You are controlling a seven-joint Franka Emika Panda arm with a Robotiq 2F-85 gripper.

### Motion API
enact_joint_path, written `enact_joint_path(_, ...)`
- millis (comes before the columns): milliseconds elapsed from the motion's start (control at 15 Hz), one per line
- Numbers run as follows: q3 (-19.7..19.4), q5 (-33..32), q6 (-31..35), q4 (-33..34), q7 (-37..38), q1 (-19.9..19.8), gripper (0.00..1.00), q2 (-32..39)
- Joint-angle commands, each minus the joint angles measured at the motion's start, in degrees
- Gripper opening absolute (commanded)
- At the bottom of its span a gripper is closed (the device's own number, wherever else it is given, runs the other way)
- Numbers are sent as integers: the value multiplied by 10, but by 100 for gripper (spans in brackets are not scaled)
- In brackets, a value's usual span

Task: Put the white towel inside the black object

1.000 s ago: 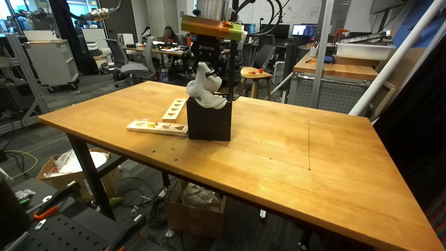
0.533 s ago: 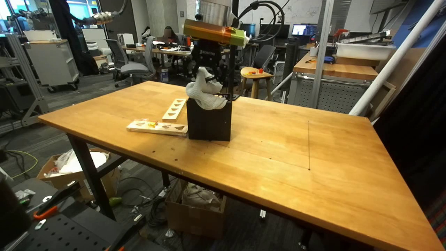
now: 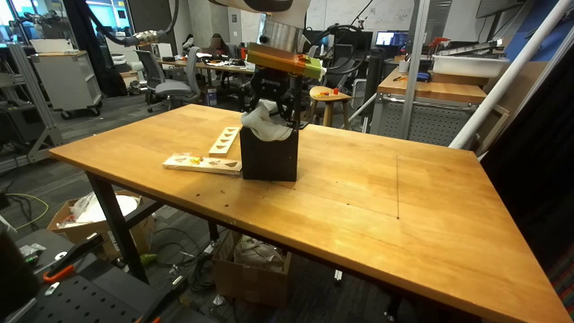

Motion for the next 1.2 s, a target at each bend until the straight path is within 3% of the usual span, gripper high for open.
enact_joint_path(0,-5,35,-16,24,-45,-7,0,34)
enact_joint_path(467,0,87,-40,48,-85,-24,0,77)
enact_joint_path(1000,1,97,-71,74,-94,-32,1,96)
enact_joint_path(1067,0,94,-72,75,-90,-32,9,94)
enact_joint_path(1133,-2,87,-69,72,-83,-31,27,88)
